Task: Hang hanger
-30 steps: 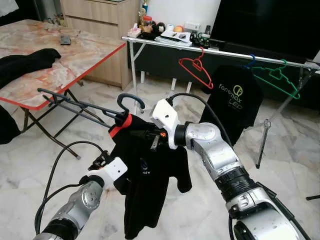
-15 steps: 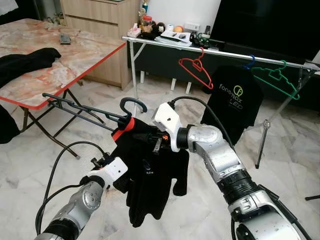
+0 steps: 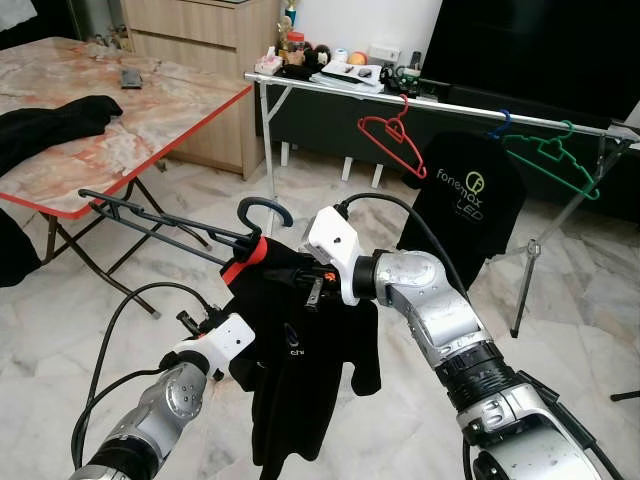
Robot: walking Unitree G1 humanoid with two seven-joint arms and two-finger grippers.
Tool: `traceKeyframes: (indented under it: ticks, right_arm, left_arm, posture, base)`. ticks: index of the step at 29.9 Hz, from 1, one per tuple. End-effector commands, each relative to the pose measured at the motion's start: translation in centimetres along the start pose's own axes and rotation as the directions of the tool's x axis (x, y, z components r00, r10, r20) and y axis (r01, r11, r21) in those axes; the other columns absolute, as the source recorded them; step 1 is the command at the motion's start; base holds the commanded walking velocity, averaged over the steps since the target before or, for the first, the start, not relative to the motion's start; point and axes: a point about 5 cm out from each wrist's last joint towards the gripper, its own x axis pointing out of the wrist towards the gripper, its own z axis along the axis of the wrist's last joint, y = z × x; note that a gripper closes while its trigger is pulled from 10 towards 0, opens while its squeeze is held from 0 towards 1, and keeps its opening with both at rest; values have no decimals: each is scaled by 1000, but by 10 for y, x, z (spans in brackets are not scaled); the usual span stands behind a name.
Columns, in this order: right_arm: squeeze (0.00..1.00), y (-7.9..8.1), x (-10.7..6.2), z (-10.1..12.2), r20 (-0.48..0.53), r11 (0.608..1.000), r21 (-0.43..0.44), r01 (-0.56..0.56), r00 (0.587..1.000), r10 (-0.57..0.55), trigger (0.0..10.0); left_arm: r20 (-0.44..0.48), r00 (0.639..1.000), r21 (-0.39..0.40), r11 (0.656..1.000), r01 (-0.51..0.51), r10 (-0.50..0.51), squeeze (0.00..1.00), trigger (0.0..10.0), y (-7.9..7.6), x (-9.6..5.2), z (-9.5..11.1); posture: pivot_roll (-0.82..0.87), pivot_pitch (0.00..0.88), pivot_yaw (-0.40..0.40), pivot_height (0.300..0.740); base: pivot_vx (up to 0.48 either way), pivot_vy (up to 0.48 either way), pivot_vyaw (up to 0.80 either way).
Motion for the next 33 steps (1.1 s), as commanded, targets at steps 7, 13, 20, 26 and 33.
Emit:
traceKeyframes:
  ticks: [7,13,20,26,33]
  right_arm:
    - [0,-2,-9,0,5,1000,-23,16,1000,-16,0]
    - [0,-14,-36,-26,-63,997,9,82,995,-81,0]
    - [0,-15,-73,-62,-103,991,100,84,992,-74,0]
    - [0,-12,-94,-77,-44,977,201,65,997,-57,0]
    - [0,3,-118,-102,4,952,302,-45,999,46,0]
  left_arm:
    - [-48,999,-111,993,-30,25,0,0,0,-1,-6]
    - [-94,995,-161,986,-43,28,0,0,-2,-10,-20]
    - [-128,992,-249,968,-33,1,0,0,-7,-18,-30]
    - [-138,990,-270,963,-19,-19,0,0,-9,-23,-35]
    - [-135,990,-292,956,5,-46,0,0,-11,-26,-37]
  posture:
    - [113,44,-109,740]
    - [114,48,-109,740]
    - [107,50,-105,740]
    - [104,58,-98,740]
    - [104,67,-91,740]
  base:
    - [0,0,0]
    - [0,0,0]
    - [0,0,0]
    - [0,0,0]
    - [0,0,0]
